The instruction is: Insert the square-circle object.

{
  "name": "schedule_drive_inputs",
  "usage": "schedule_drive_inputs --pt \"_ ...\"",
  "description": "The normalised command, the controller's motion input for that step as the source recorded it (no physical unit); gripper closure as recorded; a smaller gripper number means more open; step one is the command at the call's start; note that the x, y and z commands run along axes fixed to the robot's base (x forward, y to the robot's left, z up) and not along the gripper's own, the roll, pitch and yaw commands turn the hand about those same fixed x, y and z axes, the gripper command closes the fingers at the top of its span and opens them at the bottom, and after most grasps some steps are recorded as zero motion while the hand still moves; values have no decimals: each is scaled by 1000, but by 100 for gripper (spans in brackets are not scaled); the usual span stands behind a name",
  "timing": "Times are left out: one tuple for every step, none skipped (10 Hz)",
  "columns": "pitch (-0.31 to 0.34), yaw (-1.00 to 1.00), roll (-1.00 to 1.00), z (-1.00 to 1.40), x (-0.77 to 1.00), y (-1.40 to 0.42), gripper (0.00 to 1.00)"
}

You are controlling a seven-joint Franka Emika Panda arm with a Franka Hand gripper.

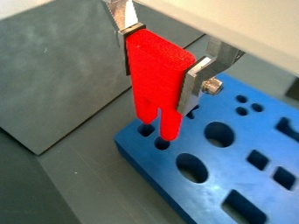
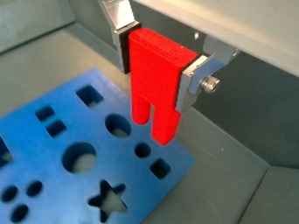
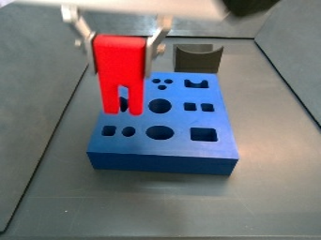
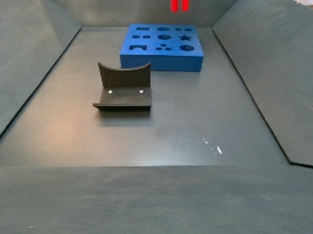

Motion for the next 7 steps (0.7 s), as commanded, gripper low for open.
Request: schedule_drive_inputs --pt "-140 129 -4 -986 -200 14 100" --pt "-264 0 -109 -657 -337 0 100" --pt "-343 0 -150 -486 -369 0 100" --pt "-370 0 -151 -443 -323 0 100" --pt "-274 -57 -163 -500 -83 14 100" --pt "0 -29 0 0 3 0 100" --pt "0 0 0 -63 -3 0 100"
